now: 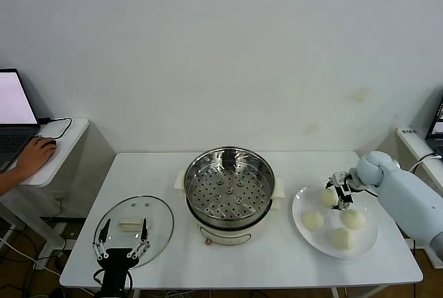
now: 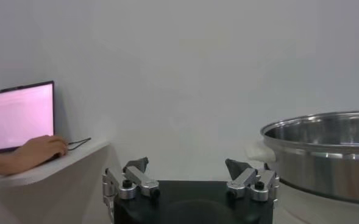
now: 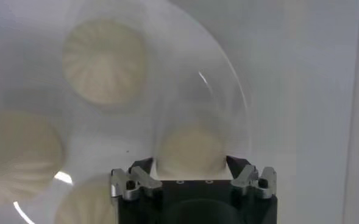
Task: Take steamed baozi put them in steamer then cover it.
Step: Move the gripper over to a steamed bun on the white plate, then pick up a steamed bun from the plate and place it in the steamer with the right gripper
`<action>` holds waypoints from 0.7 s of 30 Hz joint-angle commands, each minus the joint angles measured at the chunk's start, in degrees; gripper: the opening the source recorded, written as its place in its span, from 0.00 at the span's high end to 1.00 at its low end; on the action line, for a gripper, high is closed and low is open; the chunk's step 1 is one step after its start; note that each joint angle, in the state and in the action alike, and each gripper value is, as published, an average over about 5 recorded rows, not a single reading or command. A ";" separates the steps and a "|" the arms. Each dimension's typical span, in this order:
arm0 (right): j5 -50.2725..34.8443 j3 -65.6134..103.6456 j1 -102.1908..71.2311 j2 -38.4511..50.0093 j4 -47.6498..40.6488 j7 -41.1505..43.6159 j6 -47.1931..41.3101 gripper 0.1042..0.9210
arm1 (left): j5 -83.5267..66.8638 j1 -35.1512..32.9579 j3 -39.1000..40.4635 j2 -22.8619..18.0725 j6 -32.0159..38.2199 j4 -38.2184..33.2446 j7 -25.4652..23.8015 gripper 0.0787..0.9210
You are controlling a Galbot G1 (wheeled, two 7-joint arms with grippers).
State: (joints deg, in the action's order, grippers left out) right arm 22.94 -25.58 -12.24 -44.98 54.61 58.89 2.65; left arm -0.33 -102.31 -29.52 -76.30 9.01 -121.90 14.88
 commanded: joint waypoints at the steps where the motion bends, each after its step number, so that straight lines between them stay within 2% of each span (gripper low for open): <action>1: 0.14 -0.70 0.63 0.05 -0.12 0.07 0.14 0.28 | -0.02 -0.21 -0.12 -0.06 0.05 -0.31 0.06 0.12; 5: -1.78 -1.76 1.96 1.85 2.10 0.56 -0.19 0.34 | -0.01 -0.28 -0.15 -0.08 0.06 -0.58 0.09 0.12; 14: -9.44 -9.30 11.15 10.03 12.79 1.61 -1.81 0.39 | -0.73 0.03 -0.55 0.20 0.15 -1.28 0.11 0.12; 21: -21.66 -17.87 26.65 12.48 18.58 2.54 -3.21 0.40 | -1.13 0.26 -0.36 0.93 0.19 -1.92 0.06 0.12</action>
State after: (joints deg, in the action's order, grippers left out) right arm 15.28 -32.82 -3.29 -37.68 63.74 60.74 0.80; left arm -1.25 -102.08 -29.90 -75.69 9.21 -123.52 14.99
